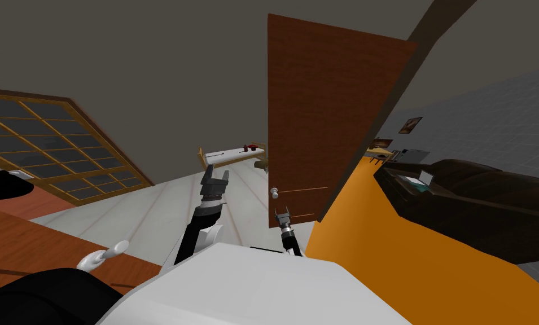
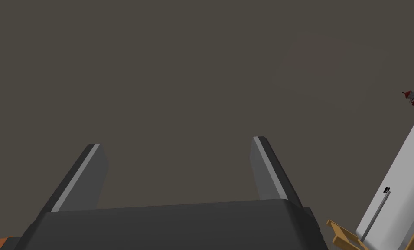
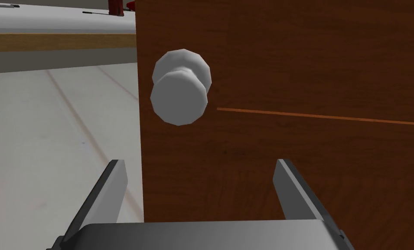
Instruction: Push the door open
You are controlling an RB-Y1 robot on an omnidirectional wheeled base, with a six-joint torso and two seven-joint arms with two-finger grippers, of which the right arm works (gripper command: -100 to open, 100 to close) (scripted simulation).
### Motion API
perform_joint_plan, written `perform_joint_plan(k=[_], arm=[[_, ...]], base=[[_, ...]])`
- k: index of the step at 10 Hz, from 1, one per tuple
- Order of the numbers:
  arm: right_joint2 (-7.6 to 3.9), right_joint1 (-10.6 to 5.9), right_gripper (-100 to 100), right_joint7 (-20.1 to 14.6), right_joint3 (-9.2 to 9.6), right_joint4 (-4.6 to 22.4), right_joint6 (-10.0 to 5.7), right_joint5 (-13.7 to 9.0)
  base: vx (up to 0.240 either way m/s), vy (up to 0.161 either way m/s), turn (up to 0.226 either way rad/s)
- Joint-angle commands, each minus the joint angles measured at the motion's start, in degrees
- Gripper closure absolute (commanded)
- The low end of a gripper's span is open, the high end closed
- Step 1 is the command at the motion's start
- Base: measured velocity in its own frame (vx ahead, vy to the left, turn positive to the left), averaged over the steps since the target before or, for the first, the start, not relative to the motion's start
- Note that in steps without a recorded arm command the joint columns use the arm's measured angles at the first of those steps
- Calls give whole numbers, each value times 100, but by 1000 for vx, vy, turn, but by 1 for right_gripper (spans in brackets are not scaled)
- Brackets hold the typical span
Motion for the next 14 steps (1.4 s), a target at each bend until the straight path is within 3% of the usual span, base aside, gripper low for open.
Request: perform_joint_plan(k=[1, 3, 6, 7, 8, 13, 14], arm=[[-96, 16, -100, 39, -20, -58, 33, -7], [-91, -6, -100, 32, -43, -42, 27, -18], [203, -42, -100, 21, -80, -18, 18, -34], [137, -1, -100, 39, -70, -42, 36, -30], [137, -1, 100, 39, -70, -42, 36, -30], [137, -1, 100, 39, -70, -42, 36, -30], [-26, 14, -100, 36, -75, -56, 34, -46]], base=[[211, 66, 19], [224, 43, 23], [209, 46, 18], [74, 16, 6], [-12, 1, 8], [-15, -4, -3], [-63, 3, -32]])
